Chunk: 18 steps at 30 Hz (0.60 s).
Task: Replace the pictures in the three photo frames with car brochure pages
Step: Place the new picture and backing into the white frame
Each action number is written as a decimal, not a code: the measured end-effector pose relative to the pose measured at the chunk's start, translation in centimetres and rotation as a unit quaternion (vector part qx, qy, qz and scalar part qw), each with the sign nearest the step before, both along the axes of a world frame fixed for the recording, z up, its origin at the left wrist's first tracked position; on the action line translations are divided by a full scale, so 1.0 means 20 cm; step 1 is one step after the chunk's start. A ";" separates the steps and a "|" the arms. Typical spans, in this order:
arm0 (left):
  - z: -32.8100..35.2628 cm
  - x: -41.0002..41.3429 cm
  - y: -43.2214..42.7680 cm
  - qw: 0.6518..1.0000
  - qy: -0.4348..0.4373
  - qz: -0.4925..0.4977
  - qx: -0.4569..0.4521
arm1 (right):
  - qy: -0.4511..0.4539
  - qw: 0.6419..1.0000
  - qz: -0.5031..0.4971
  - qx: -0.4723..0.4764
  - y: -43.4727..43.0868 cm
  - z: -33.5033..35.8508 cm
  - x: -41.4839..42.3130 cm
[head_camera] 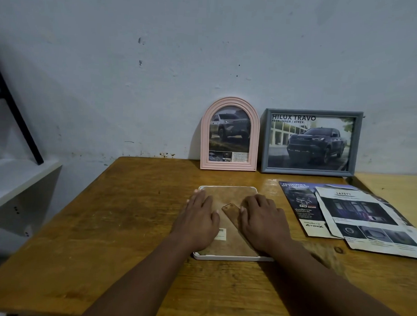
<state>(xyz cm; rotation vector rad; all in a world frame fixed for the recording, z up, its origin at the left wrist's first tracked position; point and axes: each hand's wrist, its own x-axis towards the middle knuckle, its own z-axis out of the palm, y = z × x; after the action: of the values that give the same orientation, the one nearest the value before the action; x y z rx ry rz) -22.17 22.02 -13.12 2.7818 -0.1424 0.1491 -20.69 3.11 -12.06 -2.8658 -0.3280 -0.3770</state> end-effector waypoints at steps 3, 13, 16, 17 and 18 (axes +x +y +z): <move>0.01 0.01 -0.01 0.999 0.014 -0.025 0.025 | -0.006 1.000 0.012 -0.016 0.00 -0.01 0.00; 0.12 0.05 -0.06 0.992 0.003 -0.012 0.123 | 0.005 0.996 0.058 -0.066 -0.02 0.06 0.09; 0.09 0.06 -0.07 0.993 -0.022 0.004 0.114 | -0.021 0.996 0.049 -0.065 0.00 0.05 0.10; 0.08 0.06 -0.07 0.994 -0.030 0.006 0.102 | -0.026 0.997 0.049 -0.050 0.00 0.03 0.10; 0.06 0.05 -0.06 0.995 -0.036 0.001 0.092 | -0.027 0.998 0.052 -0.035 -0.01 0.02 0.10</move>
<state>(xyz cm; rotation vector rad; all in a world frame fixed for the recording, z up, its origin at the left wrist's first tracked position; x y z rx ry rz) -21.13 20.79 -11.86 2.9614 -0.1789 0.2477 -18.73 2.99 -11.72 -2.8964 -0.5071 -0.4315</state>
